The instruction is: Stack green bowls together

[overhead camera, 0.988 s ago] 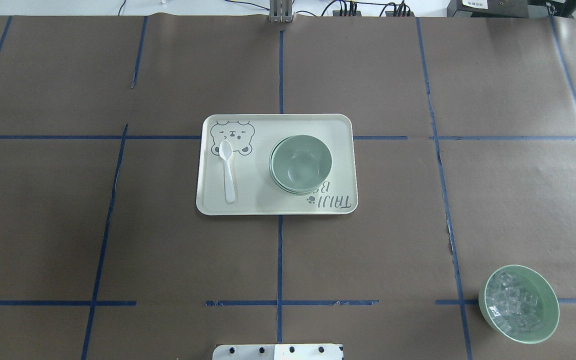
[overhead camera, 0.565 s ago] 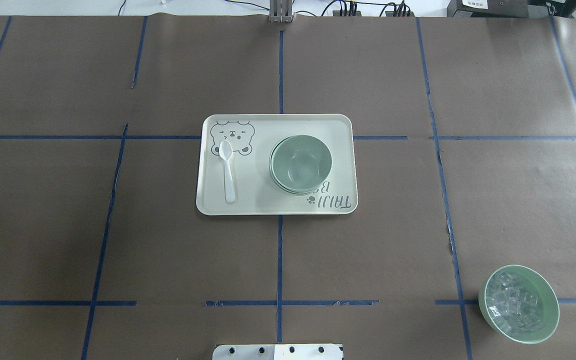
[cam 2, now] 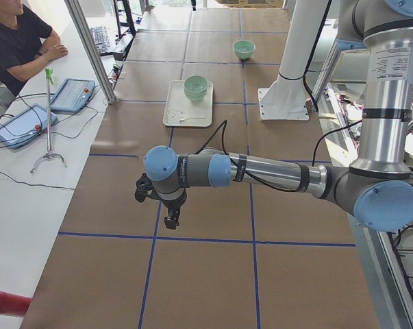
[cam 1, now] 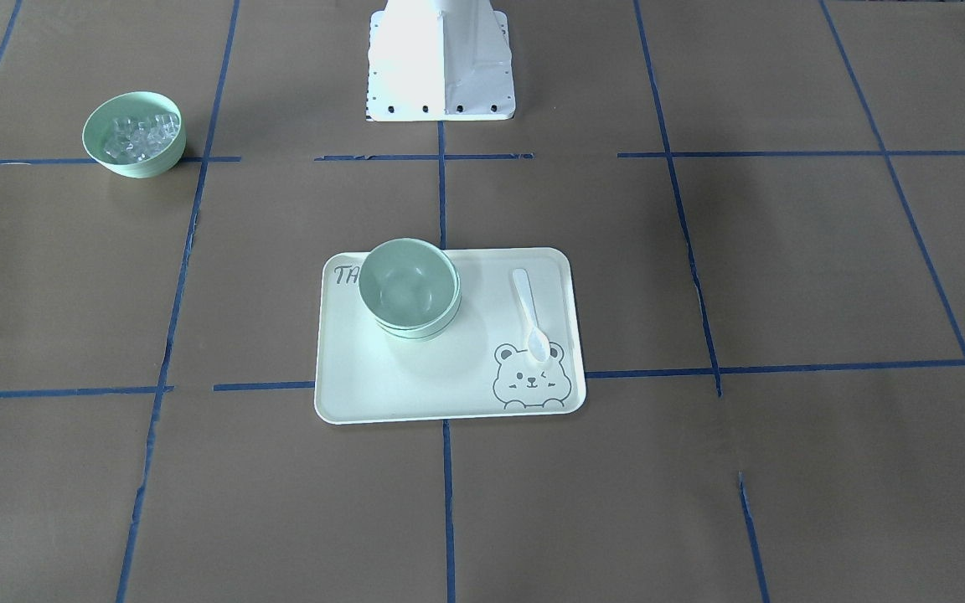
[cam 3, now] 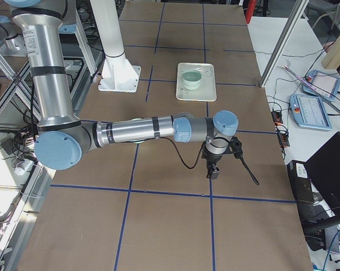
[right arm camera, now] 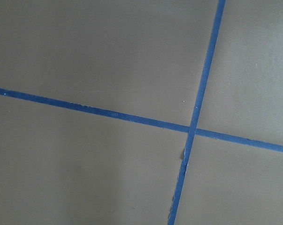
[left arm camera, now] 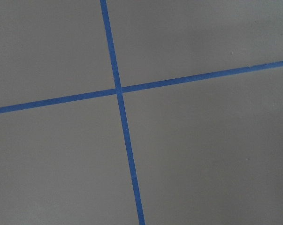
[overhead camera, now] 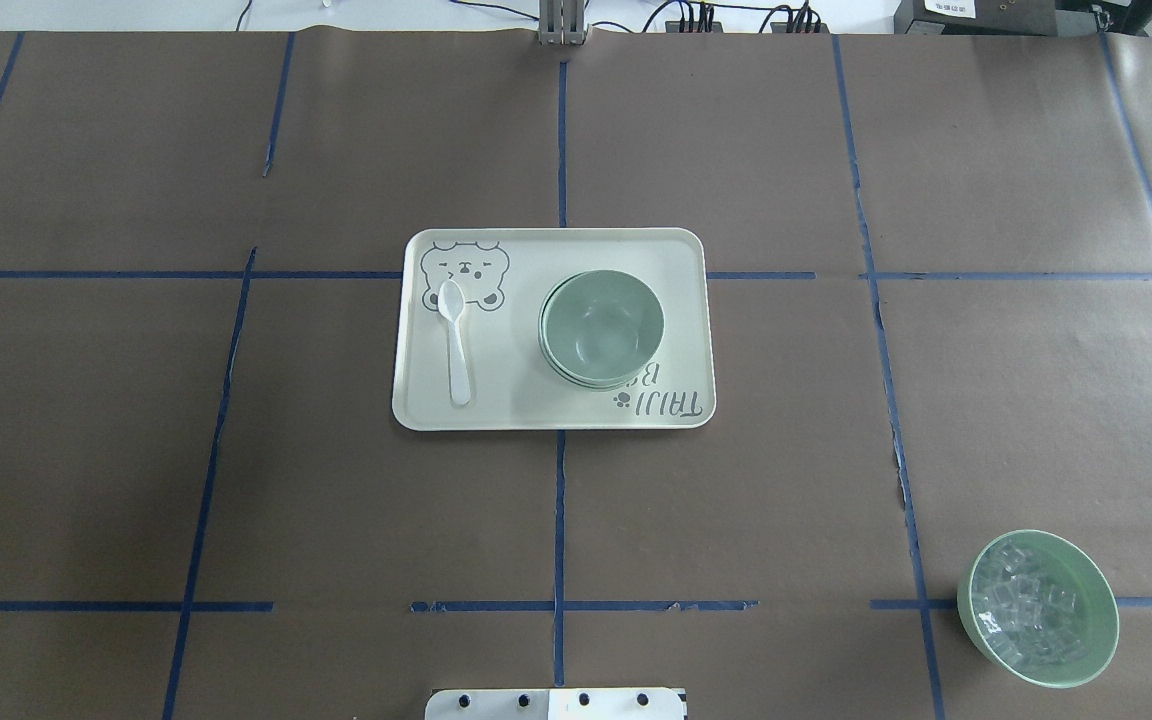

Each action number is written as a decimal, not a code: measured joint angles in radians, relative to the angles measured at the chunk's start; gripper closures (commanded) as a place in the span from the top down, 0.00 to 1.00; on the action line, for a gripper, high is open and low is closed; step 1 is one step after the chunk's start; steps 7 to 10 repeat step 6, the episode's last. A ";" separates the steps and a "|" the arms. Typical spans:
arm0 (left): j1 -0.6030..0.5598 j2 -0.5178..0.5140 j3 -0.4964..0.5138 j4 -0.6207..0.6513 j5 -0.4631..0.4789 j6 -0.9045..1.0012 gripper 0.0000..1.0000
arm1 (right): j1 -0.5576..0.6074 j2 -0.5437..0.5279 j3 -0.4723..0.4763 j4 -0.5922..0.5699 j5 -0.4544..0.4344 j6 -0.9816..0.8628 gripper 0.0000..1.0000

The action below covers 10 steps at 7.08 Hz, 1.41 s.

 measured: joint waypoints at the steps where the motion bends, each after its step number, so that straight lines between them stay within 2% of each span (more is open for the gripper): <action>1: 0.002 -0.005 0.003 0.003 0.001 0.000 1.00 | 0.000 0.000 -0.007 0.002 0.001 -0.002 1.00; 10: 0.007 -0.017 0.009 0.009 0.025 -0.003 1.00 | -0.001 -0.021 0.008 0.015 0.001 0.006 1.00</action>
